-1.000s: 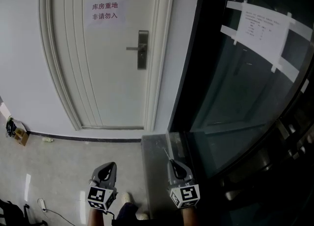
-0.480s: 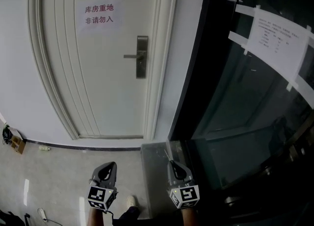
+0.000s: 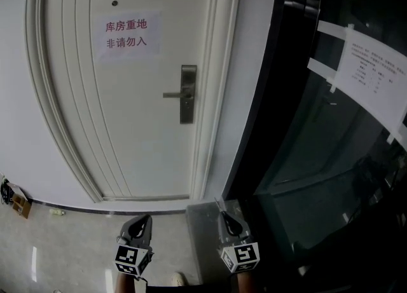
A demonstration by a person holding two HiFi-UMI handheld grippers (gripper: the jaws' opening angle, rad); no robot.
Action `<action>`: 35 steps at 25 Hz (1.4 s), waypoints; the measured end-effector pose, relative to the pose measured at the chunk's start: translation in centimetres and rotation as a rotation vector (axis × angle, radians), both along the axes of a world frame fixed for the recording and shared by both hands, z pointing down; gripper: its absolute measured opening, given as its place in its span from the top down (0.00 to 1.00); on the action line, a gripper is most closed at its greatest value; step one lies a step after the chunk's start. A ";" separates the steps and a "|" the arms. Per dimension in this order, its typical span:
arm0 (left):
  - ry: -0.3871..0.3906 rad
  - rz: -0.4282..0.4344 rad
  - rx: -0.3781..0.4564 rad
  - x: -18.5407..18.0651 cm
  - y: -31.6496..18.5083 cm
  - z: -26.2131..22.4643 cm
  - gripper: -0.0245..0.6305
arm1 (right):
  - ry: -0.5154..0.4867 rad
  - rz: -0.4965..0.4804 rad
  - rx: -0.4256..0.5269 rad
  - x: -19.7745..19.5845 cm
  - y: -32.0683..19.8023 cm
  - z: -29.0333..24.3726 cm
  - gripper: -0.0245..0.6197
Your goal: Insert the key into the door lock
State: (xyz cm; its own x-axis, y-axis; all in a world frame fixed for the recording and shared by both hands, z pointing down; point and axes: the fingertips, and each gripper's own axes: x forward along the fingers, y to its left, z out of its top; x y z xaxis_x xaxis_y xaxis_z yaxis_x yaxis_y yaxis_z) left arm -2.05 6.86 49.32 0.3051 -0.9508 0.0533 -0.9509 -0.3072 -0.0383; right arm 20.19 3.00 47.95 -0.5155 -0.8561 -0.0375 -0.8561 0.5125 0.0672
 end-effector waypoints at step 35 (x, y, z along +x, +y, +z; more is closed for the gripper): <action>0.014 0.037 -0.006 -8.5 -20.3 2.3 0.96 | 0.056 0.072 0.037 -7.5 -19.6 1.2 0.95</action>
State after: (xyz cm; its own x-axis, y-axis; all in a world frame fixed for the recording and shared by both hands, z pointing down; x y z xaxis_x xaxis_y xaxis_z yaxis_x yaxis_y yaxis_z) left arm -10.55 -13.46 51.58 0.3411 -0.9384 0.0543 -0.9392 -0.3427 -0.0228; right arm 12.72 -16.58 49.11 -0.4550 -0.8895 -0.0423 -0.8849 0.4463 0.1332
